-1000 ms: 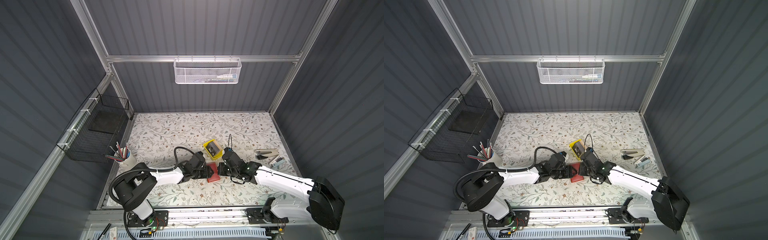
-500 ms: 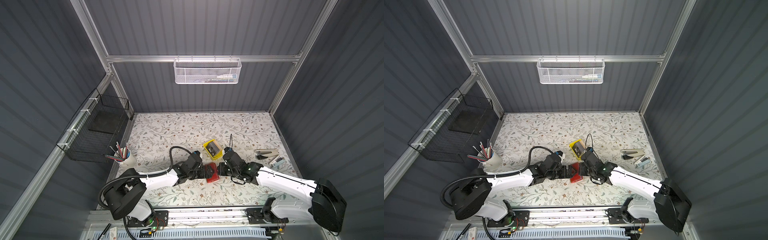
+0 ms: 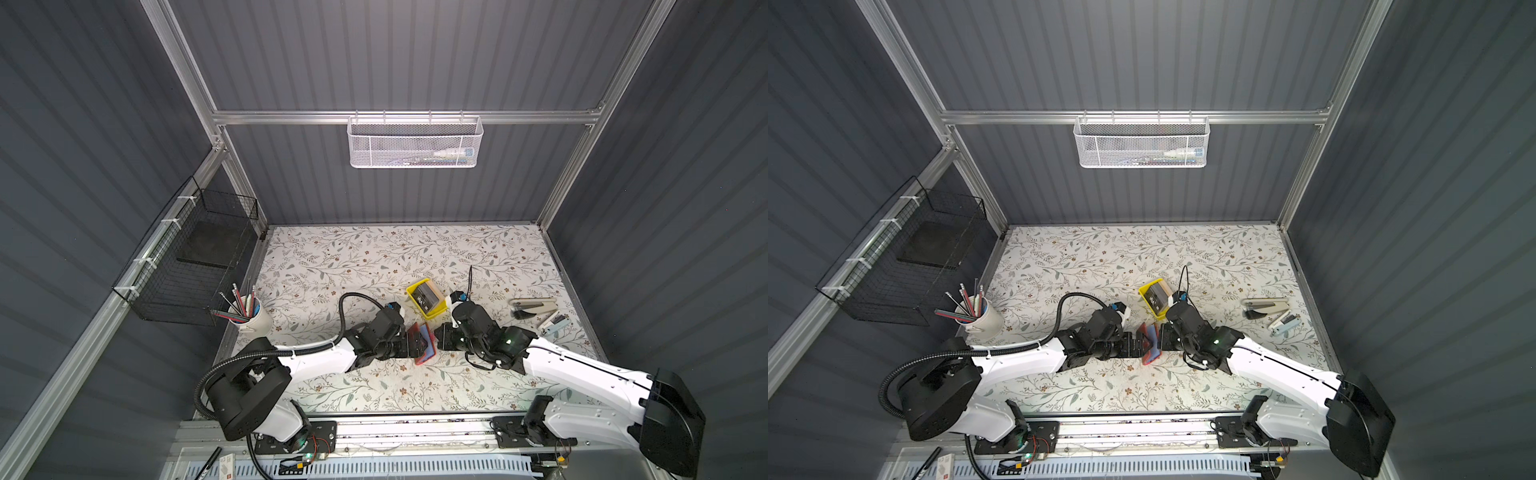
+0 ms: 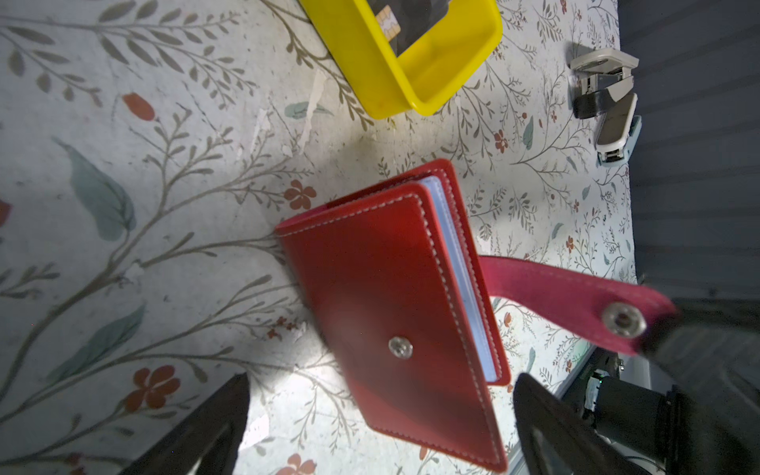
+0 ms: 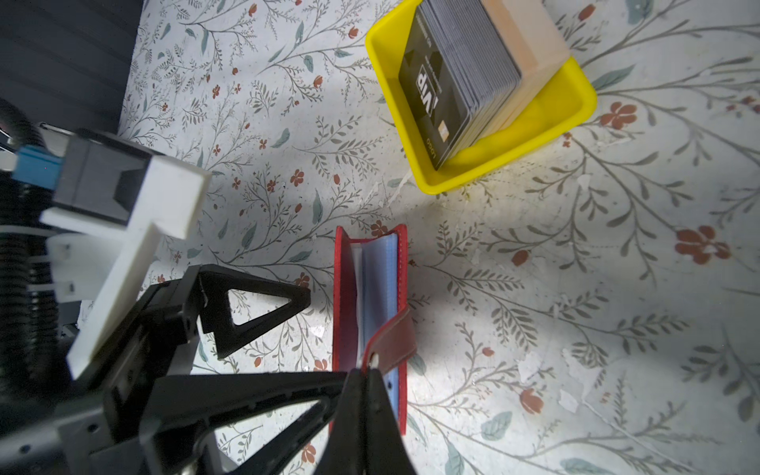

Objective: Insert credit cards into a card holder
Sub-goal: Place the card holder at the center of the table, then open the card holder at the center of the table.

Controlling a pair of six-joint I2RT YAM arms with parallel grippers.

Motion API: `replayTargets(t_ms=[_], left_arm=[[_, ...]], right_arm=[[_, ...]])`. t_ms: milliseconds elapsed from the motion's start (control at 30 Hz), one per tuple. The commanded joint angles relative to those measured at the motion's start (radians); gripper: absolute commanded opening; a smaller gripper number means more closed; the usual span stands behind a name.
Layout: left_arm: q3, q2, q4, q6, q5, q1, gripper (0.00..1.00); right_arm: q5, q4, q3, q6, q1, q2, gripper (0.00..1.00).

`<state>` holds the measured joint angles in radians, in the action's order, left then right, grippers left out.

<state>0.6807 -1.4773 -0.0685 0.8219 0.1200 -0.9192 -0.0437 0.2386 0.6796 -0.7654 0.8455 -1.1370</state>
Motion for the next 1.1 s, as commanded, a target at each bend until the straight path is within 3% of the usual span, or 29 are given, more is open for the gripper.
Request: replayTargets(t_ms=[0,333,500,767,1067], left_arm=[[0.033,-0.021,0.003,-0.021,0.010,0.006,1.00],[0.072,-0.055,0.064,-0.034,-0.030,0.022,0.96],[0.047,-0.044,0.019,-0.048,0.050,0.090,0.90],[0.004,-0.026,-0.047,-0.071,0.093,0.102,0.77],[-0.035,-0.012,-0.086,-0.057,0.105,0.108,0.73]], right_arm=[[0.001,-0.002,-0.021,0.015,0.007,0.012,0.03],[-0.039,0.027,-0.025,0.006,0.009,0.004,0.03],[-0.083,0.066,-0.024,-0.016,0.009,-0.030,0.07],[-0.119,0.067,-0.034,-0.056,0.004,-0.060,0.30],[0.023,-0.087,-0.057,-0.042,0.004,-0.012,0.43]])
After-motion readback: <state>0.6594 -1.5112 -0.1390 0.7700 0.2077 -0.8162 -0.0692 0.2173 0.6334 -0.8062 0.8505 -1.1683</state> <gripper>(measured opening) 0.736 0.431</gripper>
